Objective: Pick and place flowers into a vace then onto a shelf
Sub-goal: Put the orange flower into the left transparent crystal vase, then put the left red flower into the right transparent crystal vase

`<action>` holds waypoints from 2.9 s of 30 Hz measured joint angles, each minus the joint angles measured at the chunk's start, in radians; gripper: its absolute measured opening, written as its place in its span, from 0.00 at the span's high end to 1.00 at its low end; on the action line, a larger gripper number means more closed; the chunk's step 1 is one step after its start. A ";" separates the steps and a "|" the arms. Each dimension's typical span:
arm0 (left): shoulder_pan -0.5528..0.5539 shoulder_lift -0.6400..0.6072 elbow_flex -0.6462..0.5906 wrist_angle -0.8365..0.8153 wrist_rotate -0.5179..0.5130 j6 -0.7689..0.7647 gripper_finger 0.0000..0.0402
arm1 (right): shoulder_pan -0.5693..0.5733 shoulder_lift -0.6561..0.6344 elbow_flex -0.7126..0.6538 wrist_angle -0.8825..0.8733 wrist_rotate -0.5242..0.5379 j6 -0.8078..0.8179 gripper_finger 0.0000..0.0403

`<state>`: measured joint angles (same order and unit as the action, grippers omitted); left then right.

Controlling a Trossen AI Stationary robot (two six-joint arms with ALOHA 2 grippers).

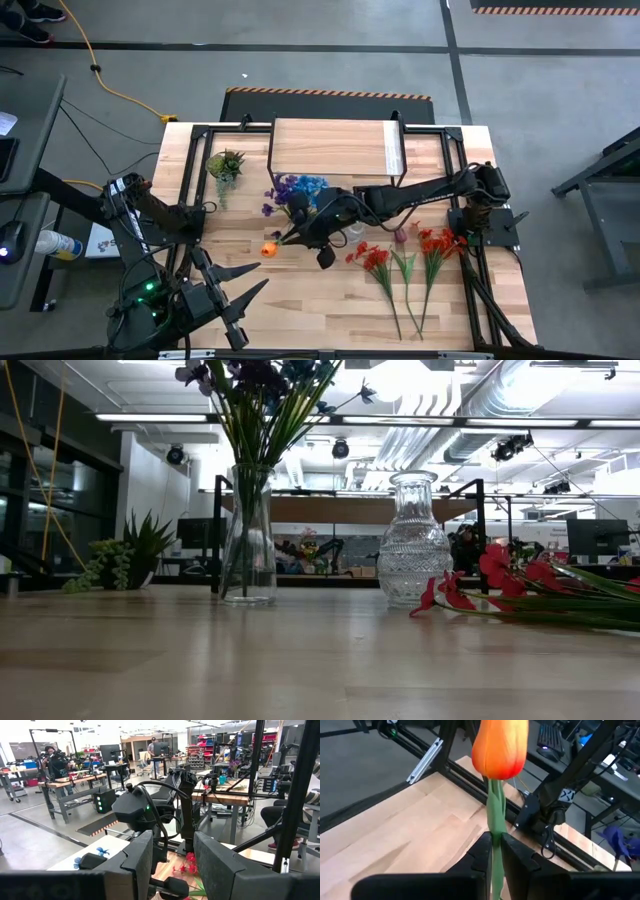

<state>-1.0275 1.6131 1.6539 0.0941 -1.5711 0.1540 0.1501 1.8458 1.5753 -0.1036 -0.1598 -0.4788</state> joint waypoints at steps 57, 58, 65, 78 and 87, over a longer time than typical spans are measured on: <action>0.000 0.000 0.000 -0.044 0.119 -0.098 0.56 | 0.092 -0.076 0.746 -0.641 0.098 0.007 0.89; 0.000 0.000 0.000 -0.045 0.150 -0.130 0.56 | 0.098 -0.091 0.737 -0.644 0.102 0.008 0.89; 0.000 0.044 0.000 -0.042 0.333 -0.364 0.56 | 0.132 -0.168 0.734 -0.671 0.117 0.060 0.89; 0.000 0.215 0.000 -0.038 0.411 -0.840 0.56 | 0.225 -0.246 0.734 -0.671 0.112 0.063 0.88; 0.009 0.291 0.000 -0.052 0.487 -1.108 0.56 | 0.270 -0.251 0.732 -0.671 0.112 0.063 0.90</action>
<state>-1.0188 1.9037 1.6535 0.0425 -1.0838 -0.9540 0.4206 1.5948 2.3077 -0.7750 -0.0483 -0.4160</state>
